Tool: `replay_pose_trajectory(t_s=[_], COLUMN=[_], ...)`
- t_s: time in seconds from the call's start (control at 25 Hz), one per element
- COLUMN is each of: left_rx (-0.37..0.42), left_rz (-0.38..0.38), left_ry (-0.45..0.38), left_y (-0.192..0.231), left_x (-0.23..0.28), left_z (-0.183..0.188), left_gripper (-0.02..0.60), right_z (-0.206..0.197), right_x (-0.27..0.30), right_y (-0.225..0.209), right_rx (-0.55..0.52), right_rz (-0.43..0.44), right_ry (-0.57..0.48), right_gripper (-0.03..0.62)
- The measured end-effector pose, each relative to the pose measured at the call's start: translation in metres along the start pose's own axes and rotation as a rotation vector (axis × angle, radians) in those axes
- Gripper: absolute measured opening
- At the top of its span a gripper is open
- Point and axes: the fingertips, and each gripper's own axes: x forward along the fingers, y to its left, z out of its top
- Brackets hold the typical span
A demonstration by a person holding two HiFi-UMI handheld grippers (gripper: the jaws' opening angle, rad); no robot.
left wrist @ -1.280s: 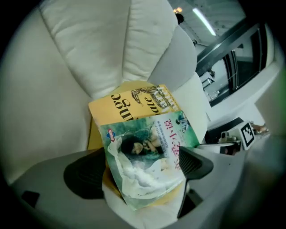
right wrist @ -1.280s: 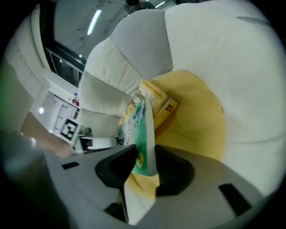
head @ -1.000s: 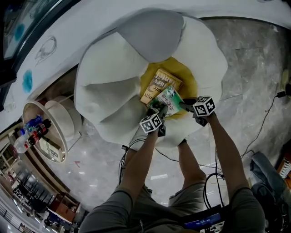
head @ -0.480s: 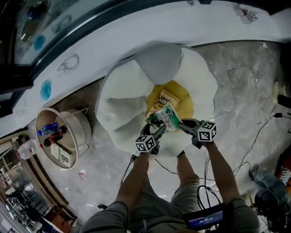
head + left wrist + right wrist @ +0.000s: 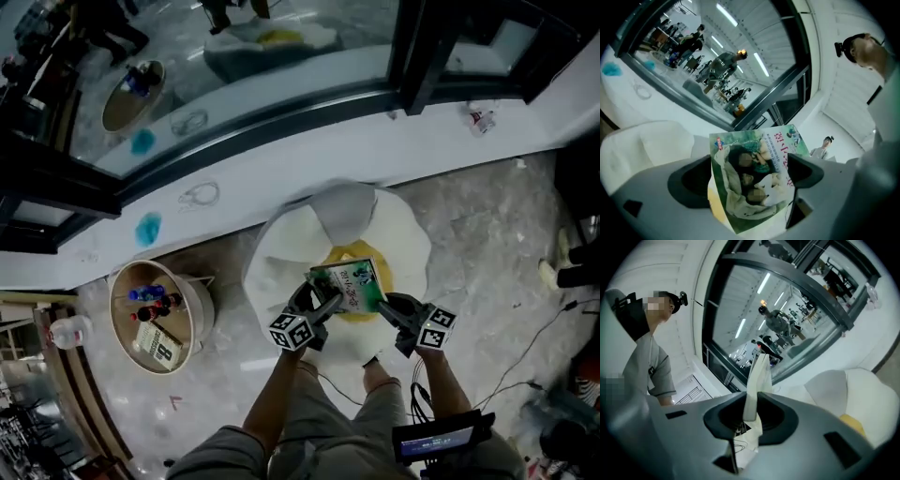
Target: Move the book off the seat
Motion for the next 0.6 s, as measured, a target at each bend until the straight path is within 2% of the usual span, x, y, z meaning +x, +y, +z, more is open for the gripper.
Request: replay_pose_trajectory(t_s=[0.28,0.44,0.52,0.6], left_rx=[0.098,0.127,0.135,0.108], left_rz=[-0.148,-0.234,-0.263,-0.309], left_ry=[-0.097,-0.139,-0.165,-0.181], left_y=[-0.128,-0.198,-0.218,-0.235], left_x=[-0.070,-0.116,-0.136,-0.153], left_z=[0.123,0.171,0.194,0.213], left_gripper=[0.505,0.505,0.505,0.505], right_z=[0.095,0.142,0.161,0.173], right_x=[-0.019,-0.039,-0.043,-0.045], right_y=[0.135,0.213,0.244,0.272], right_rx=[-0.072,-0.165,-0.217,-0.248], right_rz=[0.089,0.157,0.202,0.252], right_ry=[-0.140,-0.170,-0.184,-0.196], right_gripper=[0.071,0.071,0.071,0.071])
